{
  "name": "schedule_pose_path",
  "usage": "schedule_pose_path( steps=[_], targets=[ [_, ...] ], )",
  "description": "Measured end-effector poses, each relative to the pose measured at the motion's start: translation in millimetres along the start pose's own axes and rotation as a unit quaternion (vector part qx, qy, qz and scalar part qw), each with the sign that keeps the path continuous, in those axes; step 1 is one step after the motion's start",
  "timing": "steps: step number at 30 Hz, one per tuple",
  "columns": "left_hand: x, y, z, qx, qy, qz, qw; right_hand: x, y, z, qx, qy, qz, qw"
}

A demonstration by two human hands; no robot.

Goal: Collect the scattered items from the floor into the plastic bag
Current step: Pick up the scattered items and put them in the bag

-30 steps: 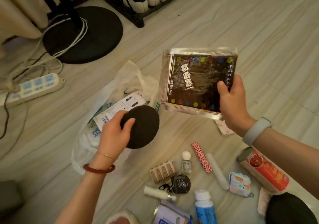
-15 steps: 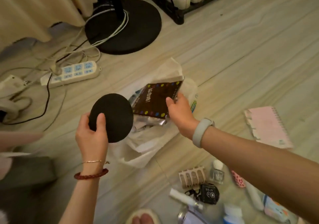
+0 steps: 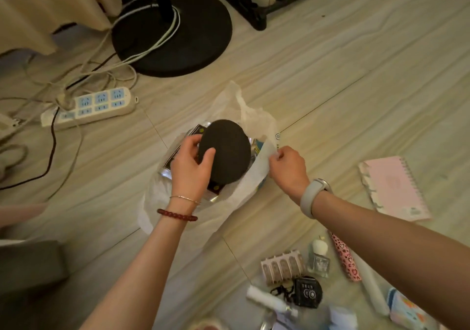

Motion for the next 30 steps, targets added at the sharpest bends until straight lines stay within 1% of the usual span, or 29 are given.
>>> schedule_pose_path(
  steps=[3, 4, 5, 6, 7, 8, 9, 10, 12, 13, 14, 15, 17, 18, 20, 21, 22, 23, 24, 25, 27, 28, 29, 30],
  targets=[
    [-3, -6, -12, 0.032, -0.031, 0.028, 0.999, 14, -1, 14, -0.044, 0.017, 0.065, 0.997],
    [-4, -7, -17, 0.013, -0.040, 0.024, 0.999, 19, -1, 21, -0.059, 0.024, 0.090, 0.994],
    [-5, -9, -22, -0.055, -0.051, 0.020, 0.997, 24, 1, 29, -0.075, 0.034, 0.106, 0.991],
    [-4, -13, -27, -0.159, -0.063, 0.011, 0.985, 28, 3, 36, -0.085, 0.044, 0.116, 0.989],
    [-1, -15, -31, -0.261, -0.074, -0.001, 0.963, 32, 6, 41, -0.087, 0.052, 0.122, 0.987],
    [2, -18, -34, -0.331, -0.077, -0.009, 0.940, 34, 10, 45, -0.085, 0.057, 0.123, 0.987],
    [5, -19, -33, -0.368, -0.070, -0.015, 0.927, 36, 13, 47, -0.081, 0.058, 0.121, 0.988],
    [10, -19, -31, -0.378, -0.054, -0.019, 0.924, 38, 17, 49, -0.076, 0.055, 0.118, 0.989],
    [24, -18, -22, -0.361, -0.028, -0.021, 0.932, 40, 20, 52, -0.046, 0.047, 0.115, 0.991],
    [32, -20, -19, -0.361, -0.030, -0.026, 0.932, 39, 21, 53, -0.011, 0.038, 0.112, 0.993],
    [40, -24, -16, -0.372, -0.051, -0.028, 0.926, 39, 20, 54, 0.047, 0.023, 0.103, 0.993],
    [49, -29, -14, -0.395, -0.090, -0.028, 0.914, 39, 20, 54, 0.135, 0.009, 0.090, 0.987],
    [66, -43, -14, -0.444, -0.174, -0.043, 0.878, 38, 17, 51, 0.317, 0.005, 0.090, 0.944],
    [70, -50, -13, -0.456, -0.190, -0.054, 0.868, 39, 15, 49, 0.373, 0.015, 0.122, 0.920],
    [74, -53, -11, -0.452, -0.184, -0.066, 0.870, 38, 3, 42, 0.413, 0.022, 0.234, 0.880],
    [73, -51, -10, -0.444, -0.181, -0.069, 0.875, 36, -5, 38, 0.428, 0.009, 0.288, 0.857],
    [72, -50, -8, -0.435, -0.167, -0.075, 0.882, 32, -14, 32, 0.450, -0.012, 0.321, 0.833],
    [70, -48, -6, -0.421, -0.153, -0.073, 0.891, 26, -23, 23, 0.469, -0.034, 0.331, 0.818],
    [68, -47, -4, -0.410, -0.130, -0.064, 0.901, 17, -29, 14, 0.474, -0.055, 0.320, 0.818],
    [66, -44, 0, -0.409, -0.091, -0.049, 0.907, 8, -35, 5, 0.462, -0.077, 0.294, 0.833],
    [61, -43, 11, -0.416, 0.033, 0.007, 0.909, -10, -42, -10, 0.404, -0.127, 0.232, 0.876],
    [57, -45, 18, -0.407, 0.078, 0.059, 0.908, -16, -44, -15, 0.374, -0.139, 0.216, 0.891],
    [52, -46, 25, -0.380, 0.092, 0.126, 0.912, -20, -45, -19, 0.346, -0.137, 0.206, 0.905],
    [46, -50, 32, -0.324, 0.082, 0.193, 0.923, -22, -45, -20, 0.319, -0.119, 0.201, 0.919]
  ],
)
Point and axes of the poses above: each hand's wrist, its own x-axis away from the middle knuckle, its own z-axis out of the back of the hand, y = z × x, the point moved 1 cm from there along -x, towards the middle knuckle, and after that the axes turned 13 degrees about -y, right-handed, at the moved point
